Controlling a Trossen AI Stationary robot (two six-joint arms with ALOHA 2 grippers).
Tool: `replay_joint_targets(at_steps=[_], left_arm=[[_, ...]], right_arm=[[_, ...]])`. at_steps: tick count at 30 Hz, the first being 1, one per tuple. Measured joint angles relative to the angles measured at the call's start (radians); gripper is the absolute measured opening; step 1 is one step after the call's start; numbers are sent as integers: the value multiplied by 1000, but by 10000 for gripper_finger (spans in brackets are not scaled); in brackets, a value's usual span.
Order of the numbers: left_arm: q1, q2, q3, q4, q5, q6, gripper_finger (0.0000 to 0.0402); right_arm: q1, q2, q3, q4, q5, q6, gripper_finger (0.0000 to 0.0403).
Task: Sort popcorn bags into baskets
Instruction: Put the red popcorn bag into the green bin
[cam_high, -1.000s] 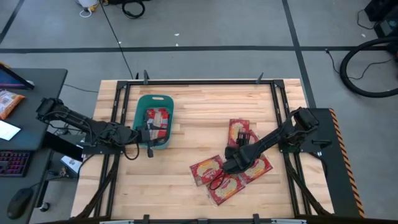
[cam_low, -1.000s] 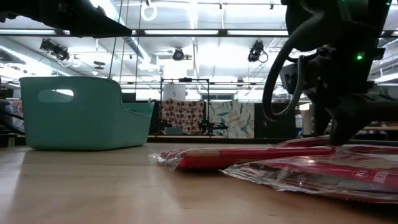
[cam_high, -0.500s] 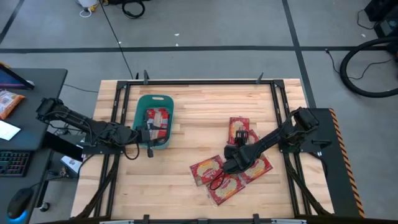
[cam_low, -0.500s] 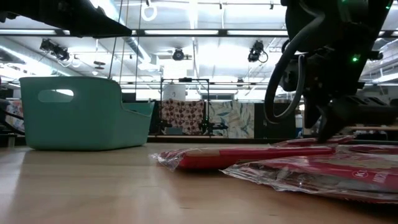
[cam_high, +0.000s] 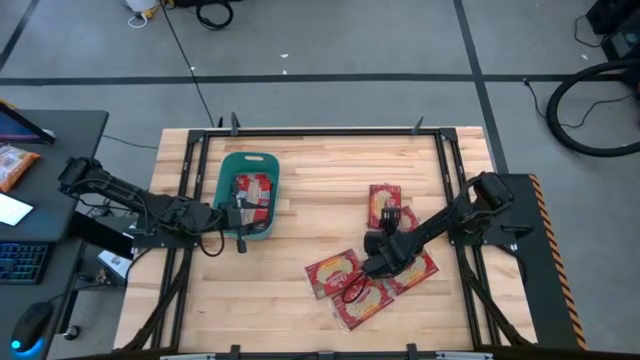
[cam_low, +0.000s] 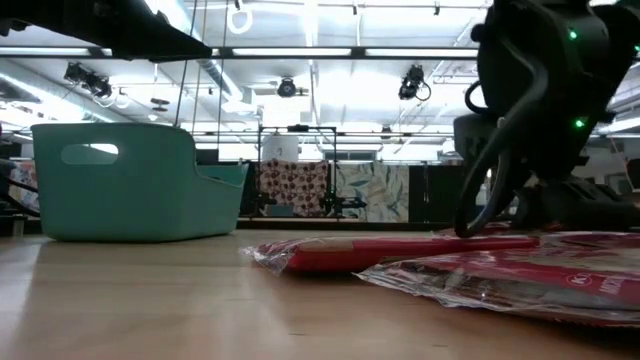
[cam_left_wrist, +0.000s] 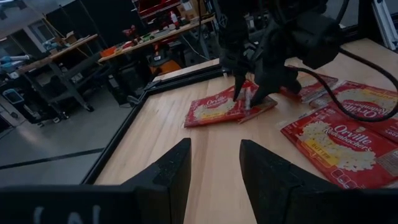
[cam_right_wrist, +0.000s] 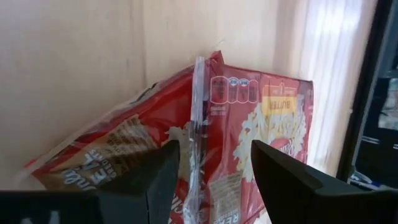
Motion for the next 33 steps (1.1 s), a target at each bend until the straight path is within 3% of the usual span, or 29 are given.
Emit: replay_joint_targets(at_steps=[5,14,20,33], left_arm=[[0,0,0,0,0,0,142],[0,0,0,0,0,1,142],[0,0,0,0,0,2,142],[0,0,0,1,-1,-18,142]], right_arm=[[-1,2,-12,15,20,9,177],[-9,5,-14,20,4,2,12],[-10,6,15,-11,56,4,7],[-35,6,277,-166,167,-85,5]])
